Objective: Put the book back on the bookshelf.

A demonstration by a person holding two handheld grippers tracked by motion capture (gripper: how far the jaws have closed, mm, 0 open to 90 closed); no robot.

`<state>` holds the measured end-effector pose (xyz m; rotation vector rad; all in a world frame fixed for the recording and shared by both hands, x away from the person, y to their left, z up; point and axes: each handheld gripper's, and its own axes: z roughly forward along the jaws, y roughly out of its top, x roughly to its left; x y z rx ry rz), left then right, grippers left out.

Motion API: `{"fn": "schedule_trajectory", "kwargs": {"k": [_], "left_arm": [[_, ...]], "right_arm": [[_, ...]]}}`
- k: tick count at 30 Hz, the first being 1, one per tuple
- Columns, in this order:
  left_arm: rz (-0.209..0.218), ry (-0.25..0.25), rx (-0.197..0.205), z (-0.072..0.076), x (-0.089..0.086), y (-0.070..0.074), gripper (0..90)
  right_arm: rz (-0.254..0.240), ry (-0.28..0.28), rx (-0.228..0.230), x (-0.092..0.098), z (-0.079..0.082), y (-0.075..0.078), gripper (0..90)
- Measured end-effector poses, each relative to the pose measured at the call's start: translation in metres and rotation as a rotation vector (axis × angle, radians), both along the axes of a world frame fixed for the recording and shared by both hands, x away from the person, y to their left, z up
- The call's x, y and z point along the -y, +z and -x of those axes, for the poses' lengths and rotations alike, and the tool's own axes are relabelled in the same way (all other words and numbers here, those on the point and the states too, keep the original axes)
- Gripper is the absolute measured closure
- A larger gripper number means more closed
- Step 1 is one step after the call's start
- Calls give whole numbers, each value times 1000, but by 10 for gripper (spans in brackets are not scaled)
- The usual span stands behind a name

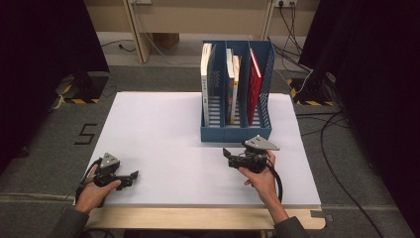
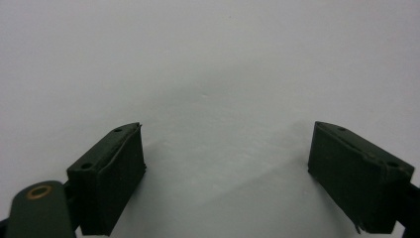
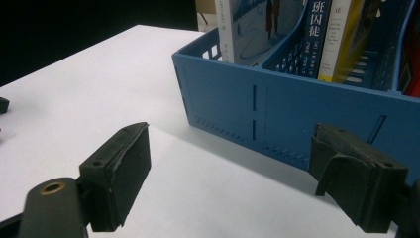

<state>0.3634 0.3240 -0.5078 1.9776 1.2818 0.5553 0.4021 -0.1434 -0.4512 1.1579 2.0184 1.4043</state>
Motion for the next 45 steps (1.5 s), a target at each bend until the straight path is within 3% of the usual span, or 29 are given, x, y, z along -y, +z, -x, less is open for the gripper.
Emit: {"fn": "schedule_trajectory", "kwargs": {"k": [25,45], "left_arm": [[3,0,3,0,0,0,131],[4,0,3,1,0,0,131]], "right_arm": [[53,34,-40,-4,15,-13,173],[94,45,-56,4,34,-20,169]]}}
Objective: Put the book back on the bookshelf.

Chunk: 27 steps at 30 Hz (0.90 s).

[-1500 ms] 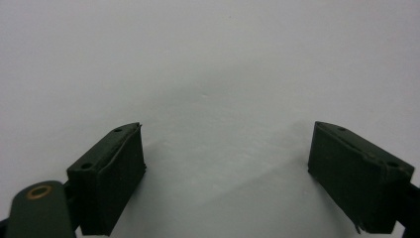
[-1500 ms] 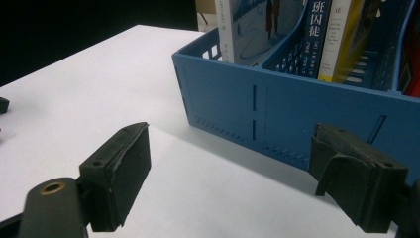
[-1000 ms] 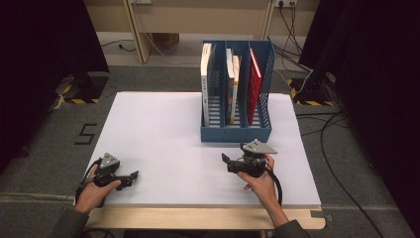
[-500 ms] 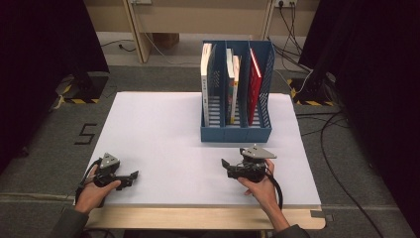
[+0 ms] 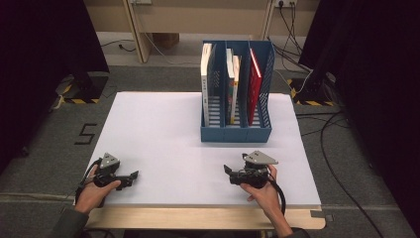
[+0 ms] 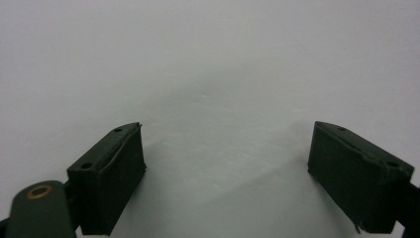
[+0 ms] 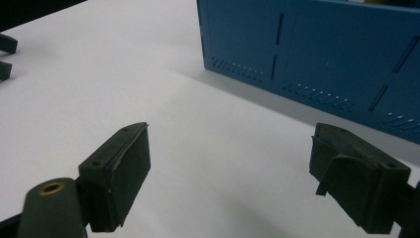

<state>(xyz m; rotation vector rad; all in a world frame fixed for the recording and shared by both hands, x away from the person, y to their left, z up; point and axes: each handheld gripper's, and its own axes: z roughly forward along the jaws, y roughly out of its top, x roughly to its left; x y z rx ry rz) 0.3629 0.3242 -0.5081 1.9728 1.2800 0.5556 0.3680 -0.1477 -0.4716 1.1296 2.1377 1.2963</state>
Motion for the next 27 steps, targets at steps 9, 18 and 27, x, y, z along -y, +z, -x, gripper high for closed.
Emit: {"fn": "schedule_trajectory", "kwargs": {"k": [9,18,27], "left_arm": [[0,0,0,0,0,0,131],[0,-1,0,0,0,0,131],[0,-1,0,0,0,0,131]], "right_arm": [[6,0,-21,4,6,-5,162],[51,-5,-64,5,9,-12,161],[90,-17,-86,6,9,-16,162]]}}
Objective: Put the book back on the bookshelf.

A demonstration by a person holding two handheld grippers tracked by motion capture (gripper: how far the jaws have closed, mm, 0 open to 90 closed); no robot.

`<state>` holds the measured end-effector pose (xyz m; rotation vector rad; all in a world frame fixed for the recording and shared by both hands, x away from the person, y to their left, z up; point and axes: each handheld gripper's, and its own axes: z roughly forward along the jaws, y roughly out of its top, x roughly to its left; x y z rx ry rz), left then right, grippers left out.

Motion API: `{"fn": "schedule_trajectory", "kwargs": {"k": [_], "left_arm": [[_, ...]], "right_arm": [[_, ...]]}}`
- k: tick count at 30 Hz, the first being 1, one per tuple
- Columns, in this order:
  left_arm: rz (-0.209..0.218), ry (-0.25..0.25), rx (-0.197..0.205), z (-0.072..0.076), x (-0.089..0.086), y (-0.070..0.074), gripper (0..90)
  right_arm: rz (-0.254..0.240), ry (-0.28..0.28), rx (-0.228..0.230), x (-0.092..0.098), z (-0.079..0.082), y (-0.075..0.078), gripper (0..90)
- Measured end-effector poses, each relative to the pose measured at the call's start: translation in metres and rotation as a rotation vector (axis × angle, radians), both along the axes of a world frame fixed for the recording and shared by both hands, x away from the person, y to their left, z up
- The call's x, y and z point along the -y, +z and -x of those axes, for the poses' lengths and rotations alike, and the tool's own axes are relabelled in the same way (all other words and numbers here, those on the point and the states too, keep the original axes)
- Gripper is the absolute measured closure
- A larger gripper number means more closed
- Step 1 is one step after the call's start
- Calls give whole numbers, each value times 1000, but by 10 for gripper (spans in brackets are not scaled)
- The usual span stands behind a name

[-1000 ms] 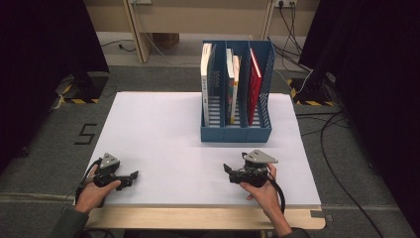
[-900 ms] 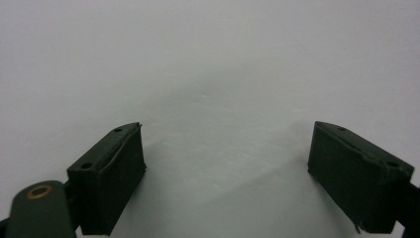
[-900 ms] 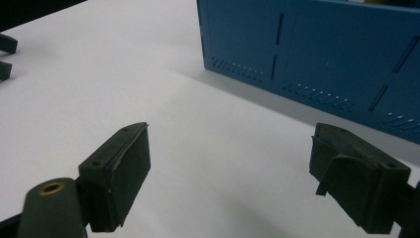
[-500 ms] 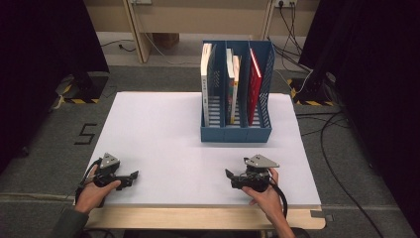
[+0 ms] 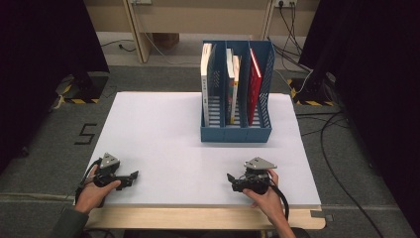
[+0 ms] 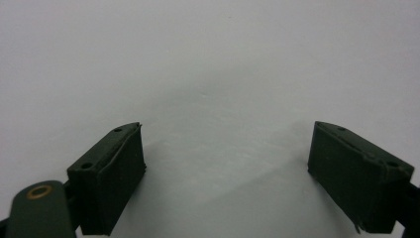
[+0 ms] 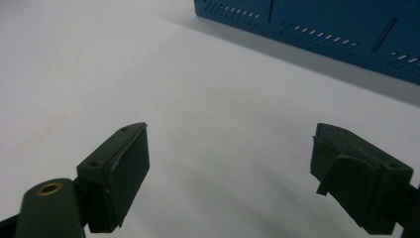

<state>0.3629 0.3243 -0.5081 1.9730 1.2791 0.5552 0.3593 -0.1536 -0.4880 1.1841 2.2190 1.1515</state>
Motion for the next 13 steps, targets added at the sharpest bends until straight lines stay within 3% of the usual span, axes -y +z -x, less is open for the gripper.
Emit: {"fn": "schedule_trajectory", "kwargs": {"k": [13], "left_arm": [[0,0,0,0,0,0,131]], "right_arm": [[29,-1,-14,-1,0,-3,164]]}}
